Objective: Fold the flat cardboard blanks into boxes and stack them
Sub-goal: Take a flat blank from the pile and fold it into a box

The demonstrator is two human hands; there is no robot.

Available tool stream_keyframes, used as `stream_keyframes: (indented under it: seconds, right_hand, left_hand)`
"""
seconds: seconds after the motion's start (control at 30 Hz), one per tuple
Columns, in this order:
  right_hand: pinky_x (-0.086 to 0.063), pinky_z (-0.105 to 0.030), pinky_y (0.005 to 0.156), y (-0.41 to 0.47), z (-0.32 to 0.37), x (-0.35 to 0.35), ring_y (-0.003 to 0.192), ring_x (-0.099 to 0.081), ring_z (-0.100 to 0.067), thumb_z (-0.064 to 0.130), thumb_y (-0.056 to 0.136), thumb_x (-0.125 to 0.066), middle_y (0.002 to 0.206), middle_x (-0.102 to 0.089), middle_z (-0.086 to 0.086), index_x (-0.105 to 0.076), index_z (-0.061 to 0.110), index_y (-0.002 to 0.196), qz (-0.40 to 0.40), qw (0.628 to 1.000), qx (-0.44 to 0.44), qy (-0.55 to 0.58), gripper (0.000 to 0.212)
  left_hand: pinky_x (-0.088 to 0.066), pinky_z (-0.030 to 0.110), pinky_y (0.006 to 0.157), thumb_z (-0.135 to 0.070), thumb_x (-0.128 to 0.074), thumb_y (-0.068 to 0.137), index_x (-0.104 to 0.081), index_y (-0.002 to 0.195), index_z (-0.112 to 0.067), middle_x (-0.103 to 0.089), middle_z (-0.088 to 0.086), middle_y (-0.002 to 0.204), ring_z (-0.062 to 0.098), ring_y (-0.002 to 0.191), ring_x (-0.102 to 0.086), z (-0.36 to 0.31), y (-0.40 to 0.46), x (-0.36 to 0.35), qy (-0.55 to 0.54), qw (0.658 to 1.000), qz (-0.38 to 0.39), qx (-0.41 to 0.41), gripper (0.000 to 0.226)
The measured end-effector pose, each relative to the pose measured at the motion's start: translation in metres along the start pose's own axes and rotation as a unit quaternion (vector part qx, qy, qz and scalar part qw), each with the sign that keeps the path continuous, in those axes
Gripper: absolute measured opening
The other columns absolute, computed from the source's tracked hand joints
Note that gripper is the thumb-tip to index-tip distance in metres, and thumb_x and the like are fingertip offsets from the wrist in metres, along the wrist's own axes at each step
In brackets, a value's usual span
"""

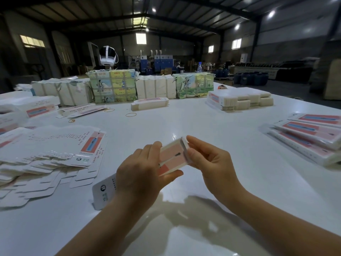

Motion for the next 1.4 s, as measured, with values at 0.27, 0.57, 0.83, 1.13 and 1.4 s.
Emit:
stream_keyframes:
  seconds: [0.27,0.57,0.83,1.13,1.4]
  right_hand:
    - [-0.057,-0.03,0.079,-0.005,0.017,-0.003,0.092,-0.069,-0.014,0.012,0.094,-0.053,0.097,-0.073,0.014,-0.068,0.036,0.103,0.005,0.997,0.064,-0.032,0.03]
    - [-0.037,-0.009,0.05,-0.009,0.016,-0.002,0.048,-0.049,-0.002,0.006,0.094,-0.051,0.085,-0.07,0.022,-0.064,0.024,0.118,-0.022,0.984,0.091,-0.153,0.033]
    - [-0.041,-0.004,0.077,-0.013,0.015,-0.02,0.094,-0.061,0.003,0.019,0.097,-0.047,0.116,-0.065,0.017,-0.048,0.029,0.135,0.046,0.979,0.081,-0.182,0.039]
    - [-0.041,-0.024,0.105,-0.023,0.015,-0.031,0.125,-0.05,-0.004,0.016,0.091,-0.052,0.137,-0.053,0.007,-0.04,0.021,0.142,0.066,0.968,0.106,-0.219,0.053]
    - [-0.039,-0.025,0.105,-0.027,0.014,-0.039,0.127,-0.047,-0.01,0.013,0.09,-0.051,0.143,-0.047,0.003,-0.033,0.015,0.146,0.09,0.932,0.141,-0.32,0.059]
  left_hand:
    - [-0.054,0.033,0.053,-0.064,-0.051,0.07,-0.066,0.104,-0.001,-0.07,0.012,0.085,0.028,0.062,-0.065,-0.003,0.002,0.004,-0.017,0.999,-0.019,-0.024,0.073]
    - [-0.056,0.036,0.057,-0.059,-0.062,0.065,-0.067,0.102,0.002,-0.07,0.016,0.09,0.032,0.068,-0.067,-0.01,0.004,0.001,0.074,0.995,-0.004,-0.059,0.072]
    - [-0.05,0.03,0.049,-0.062,-0.048,0.07,-0.067,0.102,0.001,-0.069,0.012,0.083,0.03,0.061,-0.064,-0.003,0.005,0.002,0.05,0.998,-0.005,-0.022,0.073]
    - [-0.049,0.03,0.045,-0.058,-0.049,0.073,-0.066,0.101,0.004,-0.067,0.014,0.076,0.03,0.055,-0.062,-0.002,0.002,0.005,0.059,0.998,0.002,-0.018,0.07]
    - [-0.047,0.028,0.043,-0.055,-0.06,0.068,-0.068,0.094,0.004,-0.065,0.013,0.069,0.029,0.05,-0.061,-0.004,0.002,0.006,0.1,0.995,0.002,-0.028,0.065]
Point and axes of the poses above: each hand's wrist, its own y-axis towards the middle knuckle, its own x-axis out of the back of the hand, z = x × y, the point moved 10 cm from there along y, towards the middle knuckle
